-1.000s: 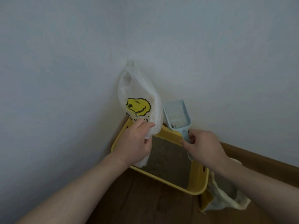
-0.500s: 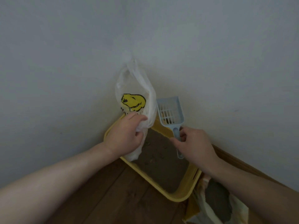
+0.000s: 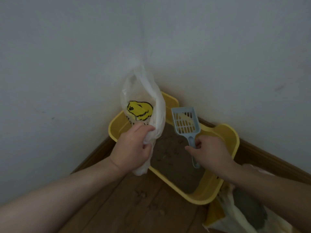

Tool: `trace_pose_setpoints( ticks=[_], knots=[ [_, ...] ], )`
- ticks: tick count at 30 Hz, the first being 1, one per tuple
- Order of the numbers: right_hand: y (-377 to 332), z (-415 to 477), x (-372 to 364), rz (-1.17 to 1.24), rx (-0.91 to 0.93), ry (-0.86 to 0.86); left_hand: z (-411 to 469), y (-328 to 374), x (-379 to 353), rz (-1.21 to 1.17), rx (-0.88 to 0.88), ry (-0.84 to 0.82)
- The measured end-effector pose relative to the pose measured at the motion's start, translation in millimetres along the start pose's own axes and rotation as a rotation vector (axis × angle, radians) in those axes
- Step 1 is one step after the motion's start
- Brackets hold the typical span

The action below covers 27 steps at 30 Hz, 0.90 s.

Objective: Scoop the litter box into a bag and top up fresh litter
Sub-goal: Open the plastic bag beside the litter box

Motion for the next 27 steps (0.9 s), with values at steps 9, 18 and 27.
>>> trace_pose_setpoints(
  ticks=[9,18,27],
  knots=[
    [30,19,-44,-0.073,-0.117,-0.037,-26,5,-49,-0.045,-0.131,-0.043],
    [35,20,-59,-0.059,-0.142,-0.052,-34,2,-53,-0.043,-0.149,-0.003],
    [32,5,-54,-0.055,-0.133,-0.054,-33,4,-50,-0.029,-0.164,0.004]
  ],
)
Point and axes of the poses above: each hand's wrist, its own z-axis towards the middle knuckle, its own x-axis out of the back of the hand, y = z × x, the point moved 3 cm from there along z, towards the middle knuckle, and after that the axes turned 14 degrees about -x, right-handed, at the moved point
